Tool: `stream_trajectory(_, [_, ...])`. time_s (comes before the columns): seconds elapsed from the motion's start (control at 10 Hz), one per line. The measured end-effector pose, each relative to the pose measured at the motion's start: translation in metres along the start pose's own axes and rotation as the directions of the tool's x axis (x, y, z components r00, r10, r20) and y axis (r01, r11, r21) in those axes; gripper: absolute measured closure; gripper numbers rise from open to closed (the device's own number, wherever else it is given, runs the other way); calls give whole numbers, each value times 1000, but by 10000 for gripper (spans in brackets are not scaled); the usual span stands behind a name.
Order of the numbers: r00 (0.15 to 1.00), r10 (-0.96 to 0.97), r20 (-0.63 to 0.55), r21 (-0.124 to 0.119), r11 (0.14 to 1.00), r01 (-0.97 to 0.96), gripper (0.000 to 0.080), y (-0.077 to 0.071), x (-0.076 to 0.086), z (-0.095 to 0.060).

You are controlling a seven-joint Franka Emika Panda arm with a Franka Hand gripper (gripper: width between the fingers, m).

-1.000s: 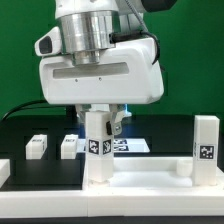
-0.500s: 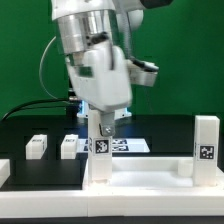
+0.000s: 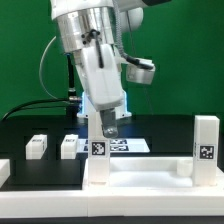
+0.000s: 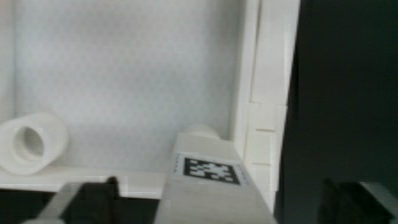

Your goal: Assemble desk

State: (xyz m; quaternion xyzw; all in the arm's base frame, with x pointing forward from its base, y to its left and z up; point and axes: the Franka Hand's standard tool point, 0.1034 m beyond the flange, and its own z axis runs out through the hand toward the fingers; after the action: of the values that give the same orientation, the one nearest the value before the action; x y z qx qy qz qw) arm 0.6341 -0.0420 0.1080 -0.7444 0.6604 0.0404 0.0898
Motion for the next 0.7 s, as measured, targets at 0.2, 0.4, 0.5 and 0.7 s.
stream_trajectory(0.2, [952,-305,-8,-9,952,305,165,5,7,3])
stream_trajectory(0.4, [830,-557,-15,-53,830,556,153,9,2,6])
stream_trajectory(0.5, [794,-608,-12,-55,793,606,151,9,4,6])
stream_trajectory(0.7, [710,-704,-5,-56,709,703,151,9,5,6])
